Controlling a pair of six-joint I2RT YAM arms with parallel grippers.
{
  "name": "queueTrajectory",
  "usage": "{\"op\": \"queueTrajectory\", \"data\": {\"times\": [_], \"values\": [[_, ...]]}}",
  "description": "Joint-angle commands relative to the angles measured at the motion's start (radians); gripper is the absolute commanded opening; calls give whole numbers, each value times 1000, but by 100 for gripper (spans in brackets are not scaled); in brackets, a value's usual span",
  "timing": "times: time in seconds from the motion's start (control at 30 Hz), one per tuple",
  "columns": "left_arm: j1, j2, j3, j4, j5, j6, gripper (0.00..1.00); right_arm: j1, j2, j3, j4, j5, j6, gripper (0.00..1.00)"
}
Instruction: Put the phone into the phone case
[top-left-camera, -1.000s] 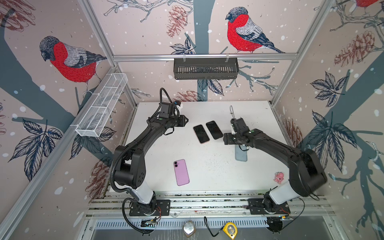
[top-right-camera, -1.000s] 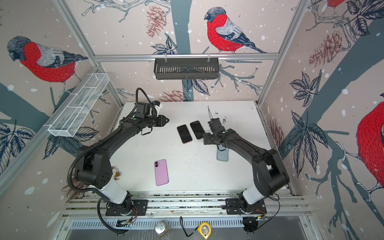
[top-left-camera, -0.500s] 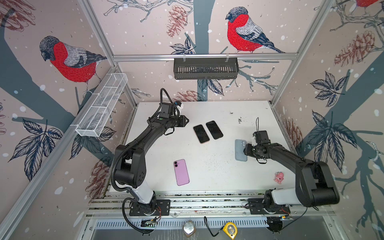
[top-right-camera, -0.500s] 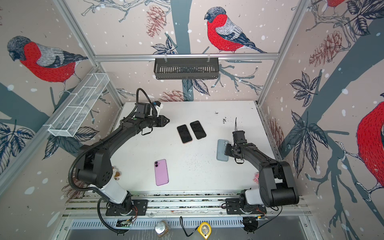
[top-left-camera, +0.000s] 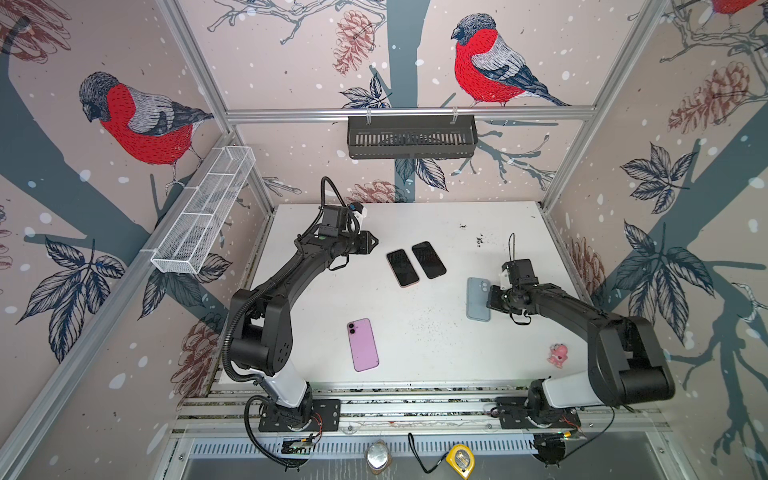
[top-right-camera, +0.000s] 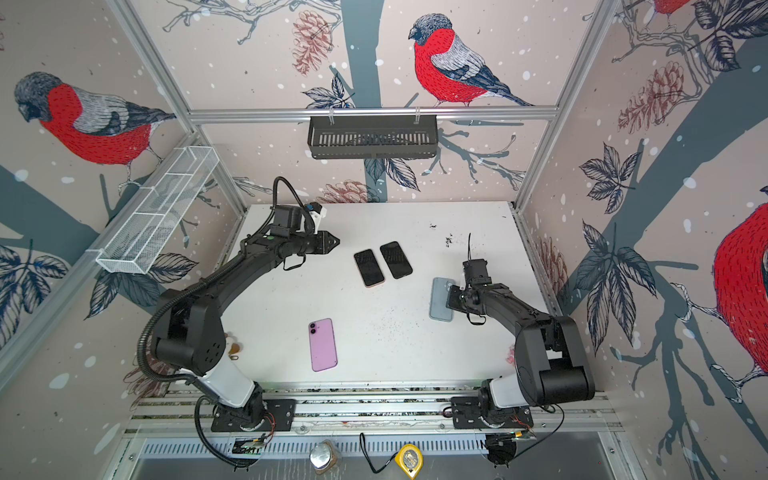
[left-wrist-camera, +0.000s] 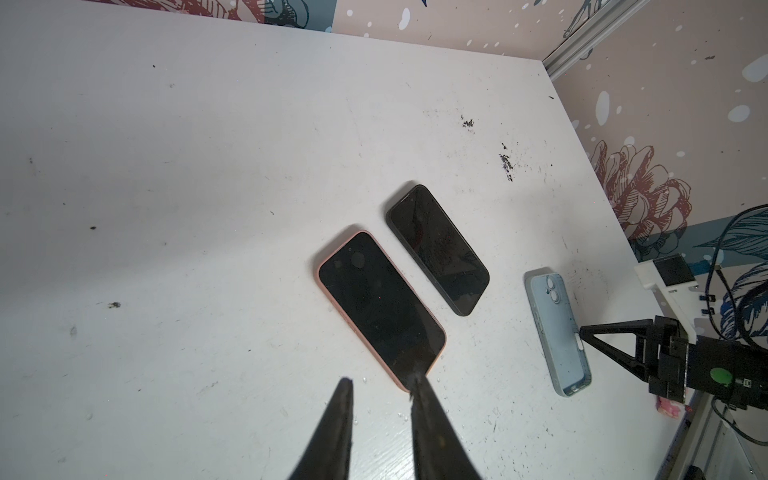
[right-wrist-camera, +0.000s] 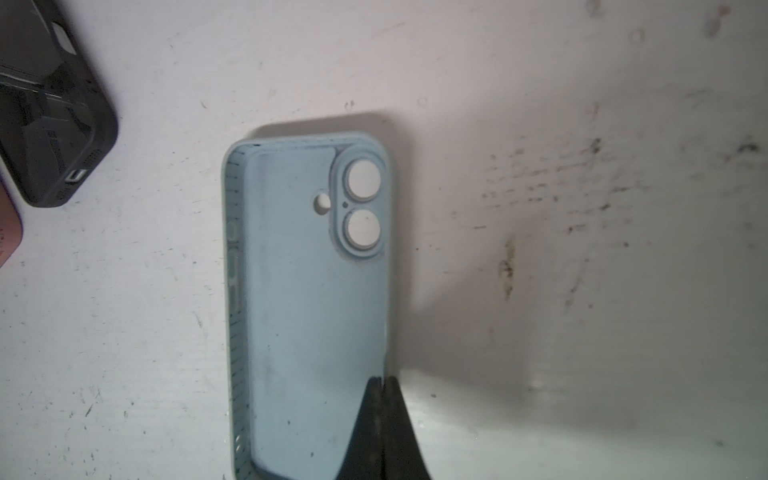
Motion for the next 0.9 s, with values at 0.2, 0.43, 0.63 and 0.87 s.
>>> {"op": "queueTrajectory", "data": {"times": [0.2,0.43,0.63,0.87], "values": [[2,-14,4,33,10,-2,27,240,-3,95,-59,152,-27,0],[1,-14,3,33,11,-2,27,210,26,100,-96,237,-17,23],[1,-10,4,33,14,-2,27,121,31,49,-67,167,-35,24],[2,-8,4,32,11,-1,27,114,83,28,-33,151,-34,23]]}}
